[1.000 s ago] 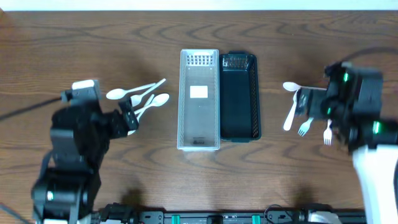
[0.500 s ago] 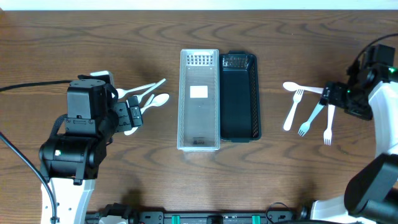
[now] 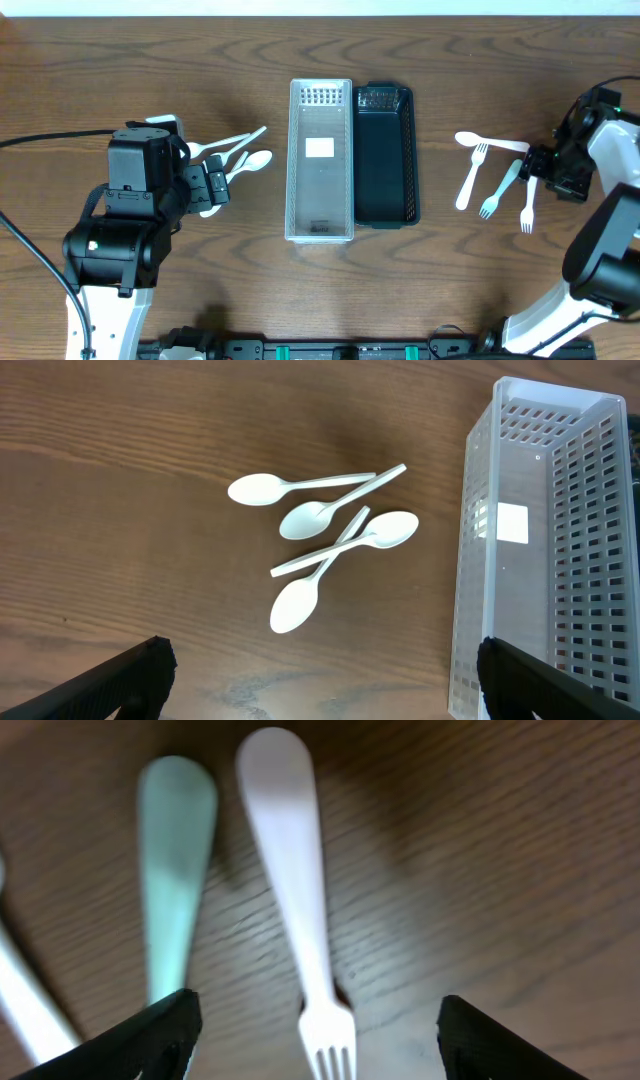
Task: Pack container
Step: 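Reach the right gripper to the white fork and grasp it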
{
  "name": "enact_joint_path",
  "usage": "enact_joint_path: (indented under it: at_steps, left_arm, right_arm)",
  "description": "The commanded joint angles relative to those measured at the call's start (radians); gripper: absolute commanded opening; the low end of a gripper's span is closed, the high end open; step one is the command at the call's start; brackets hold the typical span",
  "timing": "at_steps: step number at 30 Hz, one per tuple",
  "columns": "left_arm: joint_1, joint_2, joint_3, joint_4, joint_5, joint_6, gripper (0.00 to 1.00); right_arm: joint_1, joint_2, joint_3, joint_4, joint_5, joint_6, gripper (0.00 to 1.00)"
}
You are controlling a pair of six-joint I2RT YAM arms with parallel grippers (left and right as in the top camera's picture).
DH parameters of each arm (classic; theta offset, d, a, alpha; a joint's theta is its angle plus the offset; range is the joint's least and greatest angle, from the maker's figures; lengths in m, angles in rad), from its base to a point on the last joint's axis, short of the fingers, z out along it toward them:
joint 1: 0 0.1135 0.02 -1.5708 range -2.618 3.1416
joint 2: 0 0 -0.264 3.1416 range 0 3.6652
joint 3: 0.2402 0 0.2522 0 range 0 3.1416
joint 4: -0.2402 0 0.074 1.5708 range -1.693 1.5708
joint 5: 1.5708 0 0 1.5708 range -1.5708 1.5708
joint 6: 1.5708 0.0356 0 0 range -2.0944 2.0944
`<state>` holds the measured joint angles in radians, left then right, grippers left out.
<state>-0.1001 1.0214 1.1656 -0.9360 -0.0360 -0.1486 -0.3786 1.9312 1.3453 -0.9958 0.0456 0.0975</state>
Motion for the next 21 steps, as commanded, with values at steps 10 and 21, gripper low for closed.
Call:
enact_joint_path:
  at_steps: [10,21]
  left_arm:
    - [-0.001,0.005,0.021,-0.003,-0.001,0.018,0.98]
    - [-0.001,0.005,0.021,-0.003,-0.001,0.018,0.98]
  right_arm:
    - [-0.007,0.138,-0.029,0.053,0.036,0.015,0.48]
    - [-0.007,0.141,-0.085,0.098,0.033,0.082,0.13]
